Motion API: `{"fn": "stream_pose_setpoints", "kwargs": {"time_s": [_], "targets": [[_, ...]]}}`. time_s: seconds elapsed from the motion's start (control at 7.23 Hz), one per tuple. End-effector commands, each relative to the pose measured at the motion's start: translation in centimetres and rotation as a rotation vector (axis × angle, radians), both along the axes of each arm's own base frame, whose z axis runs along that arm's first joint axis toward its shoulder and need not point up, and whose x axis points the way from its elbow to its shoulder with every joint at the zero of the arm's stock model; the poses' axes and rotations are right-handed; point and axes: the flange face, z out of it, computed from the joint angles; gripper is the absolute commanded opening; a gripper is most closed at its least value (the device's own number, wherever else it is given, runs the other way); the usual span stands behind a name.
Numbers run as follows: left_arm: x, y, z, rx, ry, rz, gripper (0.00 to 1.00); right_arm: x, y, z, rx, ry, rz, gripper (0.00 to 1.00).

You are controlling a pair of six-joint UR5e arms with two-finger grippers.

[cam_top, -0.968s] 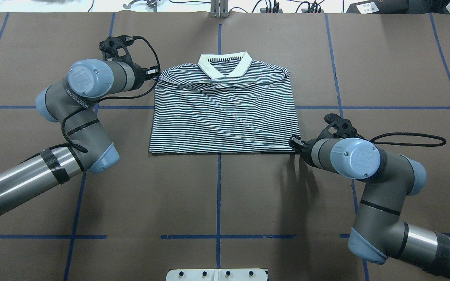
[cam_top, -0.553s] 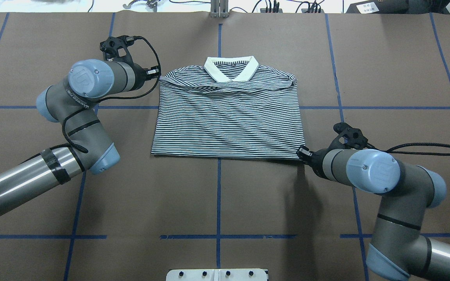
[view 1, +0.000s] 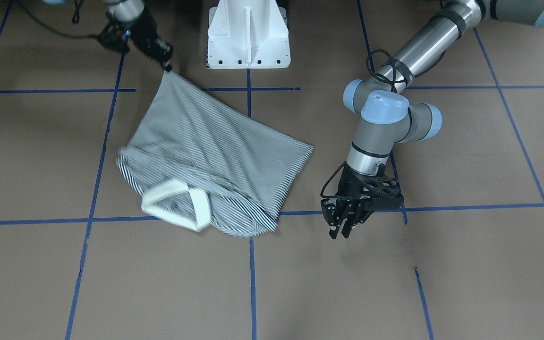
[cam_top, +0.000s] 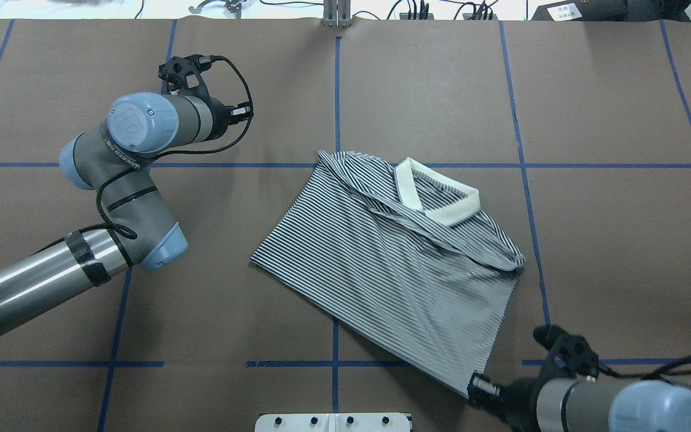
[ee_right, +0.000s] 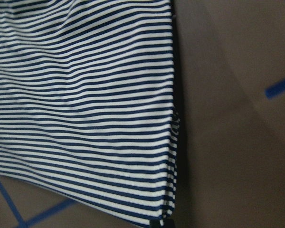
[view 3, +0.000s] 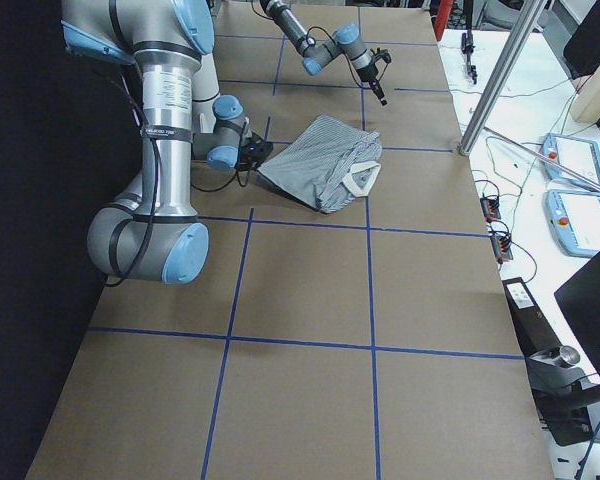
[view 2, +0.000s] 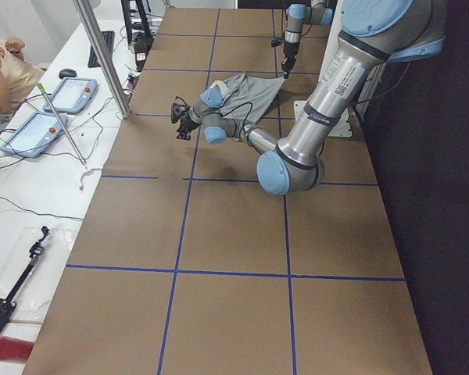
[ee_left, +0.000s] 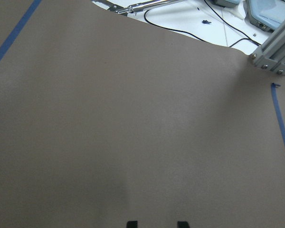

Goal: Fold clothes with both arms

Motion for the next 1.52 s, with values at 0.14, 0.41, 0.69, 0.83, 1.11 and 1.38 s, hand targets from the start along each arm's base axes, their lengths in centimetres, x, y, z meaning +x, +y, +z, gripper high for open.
{"fn": "stream_pose_setpoints", "kwargs": {"time_s": [0.14, 0.41, 0.69, 0.83, 1.11, 1.38], "targets": [[0.8, 5.1, -3.2, 0.016, 0.09, 0.048, 0.4, -1.0, 5.8, 1.3, 0.026, 0.029, -0.07, 1.0], [-2.5, 11.1, -3.4, -0.063, 0.2, 0.117, 0.46, 1.3, -3.8, 1.3, 0.032, 0.028, 0.155, 1.0], [-1.9, 19.5, -5.3, -0.18, 0.286, 0.204, 0.54, 3.3, -13.9, -0.2, 0.104, 0.003, 0.33, 1.0], [0.8, 22.8, -5.5, -0.264, 0.235, 0.229, 0.55, 3.2, -17.1, 0.9, 0.139, 0.034, 0.342, 1.0], [4.1, 26.1, -3.7, -0.29, 0.174, 0.22, 0.63, 3.3, -18.5, 2.3, 0.141, 0.067, 0.362, 1.0], [5.7, 27.6, -3.1, -0.344, 0.116, 0.226, 0.66, 3.0, -18.6, 2.8, 0.139, 0.078, 0.366, 1.0]]}}
